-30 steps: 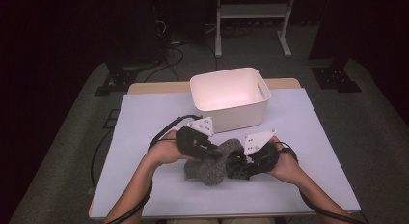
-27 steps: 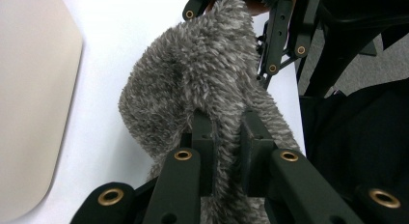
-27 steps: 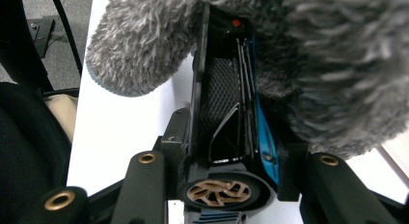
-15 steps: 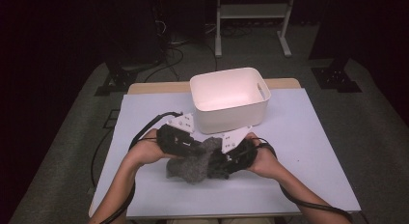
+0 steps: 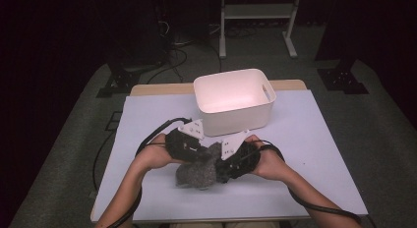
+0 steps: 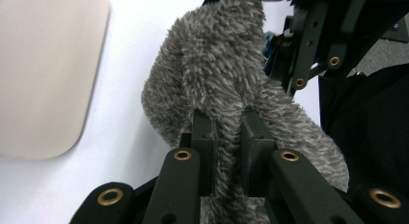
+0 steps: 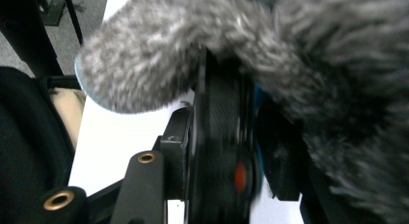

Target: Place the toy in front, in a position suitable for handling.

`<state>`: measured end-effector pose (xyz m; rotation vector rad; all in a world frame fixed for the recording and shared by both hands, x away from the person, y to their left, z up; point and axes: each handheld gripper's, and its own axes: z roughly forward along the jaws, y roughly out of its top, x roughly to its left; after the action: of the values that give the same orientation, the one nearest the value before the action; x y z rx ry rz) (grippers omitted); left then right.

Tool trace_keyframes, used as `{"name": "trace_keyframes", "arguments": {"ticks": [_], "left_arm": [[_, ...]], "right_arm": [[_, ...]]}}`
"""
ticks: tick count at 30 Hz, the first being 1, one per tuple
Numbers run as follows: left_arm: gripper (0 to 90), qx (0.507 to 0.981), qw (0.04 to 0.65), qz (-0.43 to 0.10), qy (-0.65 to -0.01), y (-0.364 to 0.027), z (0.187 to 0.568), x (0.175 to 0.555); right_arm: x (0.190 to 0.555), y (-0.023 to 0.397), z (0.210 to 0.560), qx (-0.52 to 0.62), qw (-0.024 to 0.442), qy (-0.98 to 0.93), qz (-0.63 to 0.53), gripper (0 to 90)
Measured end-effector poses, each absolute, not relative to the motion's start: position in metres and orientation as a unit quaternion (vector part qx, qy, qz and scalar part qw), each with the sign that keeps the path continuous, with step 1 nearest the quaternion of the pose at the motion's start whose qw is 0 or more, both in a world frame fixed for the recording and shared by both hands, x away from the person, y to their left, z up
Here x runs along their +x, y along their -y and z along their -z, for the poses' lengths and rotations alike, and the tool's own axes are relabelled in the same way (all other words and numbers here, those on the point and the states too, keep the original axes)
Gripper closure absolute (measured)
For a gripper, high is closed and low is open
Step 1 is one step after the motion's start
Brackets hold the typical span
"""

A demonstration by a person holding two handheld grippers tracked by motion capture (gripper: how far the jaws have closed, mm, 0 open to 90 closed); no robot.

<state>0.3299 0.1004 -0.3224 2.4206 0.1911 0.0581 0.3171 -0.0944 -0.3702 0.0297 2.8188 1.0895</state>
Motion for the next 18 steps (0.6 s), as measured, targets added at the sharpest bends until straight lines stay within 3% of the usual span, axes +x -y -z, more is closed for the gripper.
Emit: {"name": "trace_keyframes", "arguments": {"ticks": [18], "left_arm": [[79.4,0.943,0.326,0.015,-0.068,-0.069,0.364,0.339]], "right_arm": [[0.315,0.139,0.38,0.043,0.057,-0.926,-0.371,58.9]]}}
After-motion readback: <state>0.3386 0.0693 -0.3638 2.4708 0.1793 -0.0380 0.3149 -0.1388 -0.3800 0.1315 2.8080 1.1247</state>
